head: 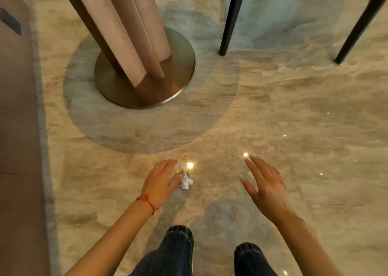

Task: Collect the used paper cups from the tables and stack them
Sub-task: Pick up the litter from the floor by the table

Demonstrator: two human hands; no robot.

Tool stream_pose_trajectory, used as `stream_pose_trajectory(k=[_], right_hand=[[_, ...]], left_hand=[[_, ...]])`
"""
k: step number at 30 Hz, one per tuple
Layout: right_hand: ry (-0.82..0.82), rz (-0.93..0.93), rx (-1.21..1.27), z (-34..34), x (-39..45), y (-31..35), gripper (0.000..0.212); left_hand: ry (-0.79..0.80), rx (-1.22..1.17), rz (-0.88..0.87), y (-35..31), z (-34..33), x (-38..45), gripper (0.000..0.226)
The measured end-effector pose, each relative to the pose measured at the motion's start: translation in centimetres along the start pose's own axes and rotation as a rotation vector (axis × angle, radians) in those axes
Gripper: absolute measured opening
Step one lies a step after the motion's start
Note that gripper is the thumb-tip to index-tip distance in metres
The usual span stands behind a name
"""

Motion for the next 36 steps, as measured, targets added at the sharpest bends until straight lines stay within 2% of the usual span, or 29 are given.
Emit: stream_pose_trajectory(k=[5, 11, 17, 21, 26, 36], right_hand=[[0.067, -0.010, -0.014, -5.9, 0.5, -3.1, 0.058], [0.051, -0.027, -0.008, -10.4, 1.0, -5.9, 0.059], [0.053, -0.076, 0.054, -14.1, 0.7, -7.0, 0.059], [0.061, -0.101, 0.091, -14.2, 0.3, -7.0, 0.059], [0.041, -0.128, 0.130, -11.1, 0.3, -5.8, 0.049], [-0.069, -0.127, 0.160, 5.0, 0.6, 1.8, 0.048]], left_hand=[[0.071, -0.068, 0.154, 2.8, -7.4, 2.1, 0.042], [0.025, -0.174, 0.359, 5.0, -13.7, 4.0, 0.044], [-0.054, -0.203, 0.399, 6.9, -16.7, 6.1, 0.017], [-0.106, -0.442, 0.493, 6.9, -16.9, 6.3, 0.008], [-0.115, -0.938, 0.704, 4.3, -13.1, 5.9, 0.014], [-0.190, -1.049, 0.579, -6.1, 4.6, 1.4, 0.013]])
Point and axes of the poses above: each hand's wrist, its own x-axis towards the middle knuckle, its own z-axis out of the back of the hand, y = z × x, the point moved 1 cm from there along x, towards the middle knuckle, and after that the axes turned 3 degrees about z, right-handed, at the moved point
